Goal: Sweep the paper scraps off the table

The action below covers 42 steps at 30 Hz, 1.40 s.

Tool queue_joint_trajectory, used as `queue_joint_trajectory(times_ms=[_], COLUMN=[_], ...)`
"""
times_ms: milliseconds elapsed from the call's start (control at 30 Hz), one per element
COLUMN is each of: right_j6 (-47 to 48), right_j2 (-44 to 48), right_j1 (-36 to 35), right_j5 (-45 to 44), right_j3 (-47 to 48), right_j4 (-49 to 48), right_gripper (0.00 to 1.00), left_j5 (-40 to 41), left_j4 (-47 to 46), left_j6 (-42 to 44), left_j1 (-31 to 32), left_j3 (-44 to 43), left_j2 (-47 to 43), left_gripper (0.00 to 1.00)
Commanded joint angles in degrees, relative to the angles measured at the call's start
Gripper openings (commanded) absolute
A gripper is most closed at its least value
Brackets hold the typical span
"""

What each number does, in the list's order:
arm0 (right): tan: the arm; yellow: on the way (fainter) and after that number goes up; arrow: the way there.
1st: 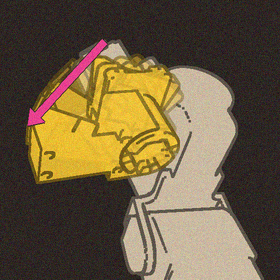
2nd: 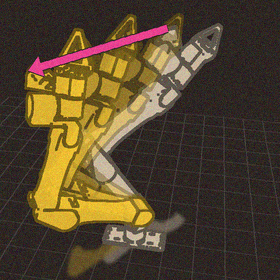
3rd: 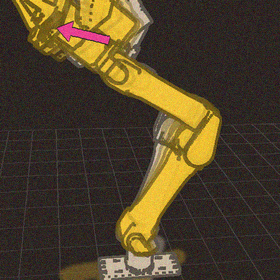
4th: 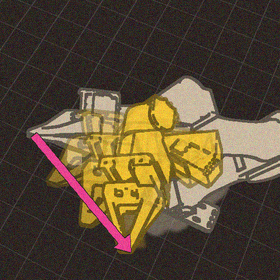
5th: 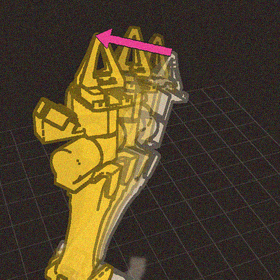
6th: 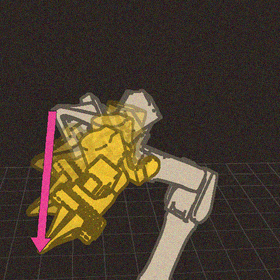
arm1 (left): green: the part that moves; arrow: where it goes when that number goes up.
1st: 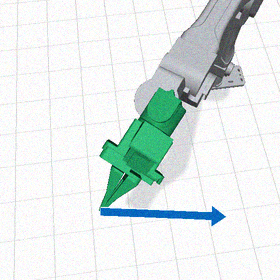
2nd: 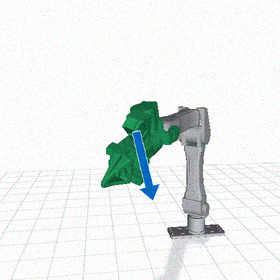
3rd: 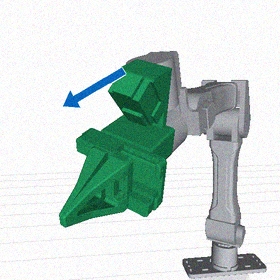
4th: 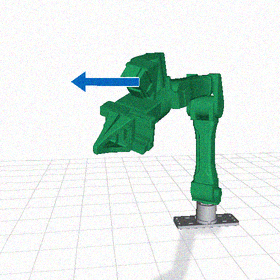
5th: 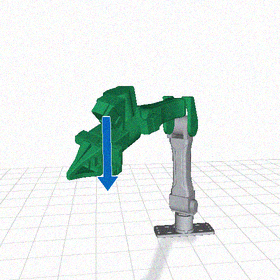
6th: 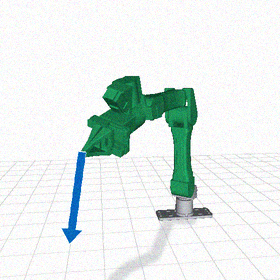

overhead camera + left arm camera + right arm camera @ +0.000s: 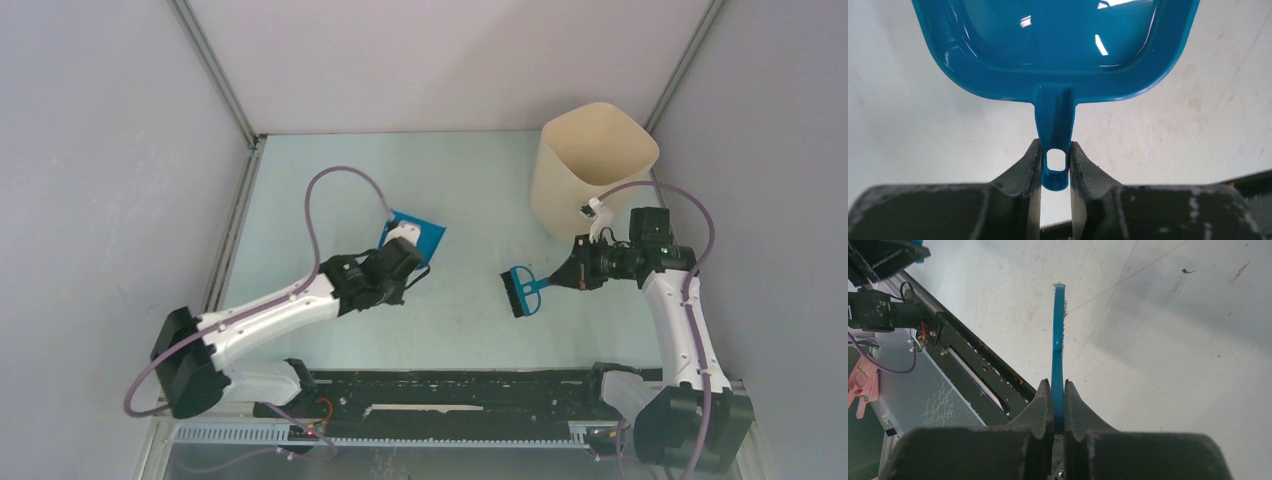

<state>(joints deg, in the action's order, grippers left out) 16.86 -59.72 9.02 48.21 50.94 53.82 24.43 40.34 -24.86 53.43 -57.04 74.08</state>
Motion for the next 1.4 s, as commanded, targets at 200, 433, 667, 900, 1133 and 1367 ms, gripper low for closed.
queue_joint_trajectory(times_ms=[200, 433, 667, 900, 1133, 1367], right_j6=[1.1, 1.0, 1.0, 1.0, 1.2, 6.3], right_j2=[-0.7, -0.8, -0.7, -0.9, -0.8, -1.6], right_j1=[0.4, 0.6, 1.3, 1.3, 1.2, -12.1], right_j5=[1.3, 1.3, 1.3, 1.4, 1.5, 2.8], right_j3=[1.9, 1.9, 1.9, 1.9, 1.9, 4.6], right_j4=[0.0, 0.0, 0.1, 0.0, 0.1, 3.8], right_gripper=[0.00, 0.00, 0.00, 0.00, 0.00, 0.00], left_j5=[-0.1, -2.6, -5.6, -6.5, -5.1, 11.0], left_j4=[6.6, 4.2, 0.0, 1.7, 13.6, 10.5], left_j6=[-15.4, -14.4, -12.2, -10.3, -8.0, 0.4], left_j1=[0.4, 0.3, 0.3, 0.4, 1.3, 1.3], left_j3=[14.2, 16.2, 14.1, 10.1, 5.4, 3.1], left_j2=[-12.4, -3.8, 5.2, 7.7, -4.0, -25.8], left_gripper=[0.02, 0.05, 0.16, 0.40, 0.49, 0.65])
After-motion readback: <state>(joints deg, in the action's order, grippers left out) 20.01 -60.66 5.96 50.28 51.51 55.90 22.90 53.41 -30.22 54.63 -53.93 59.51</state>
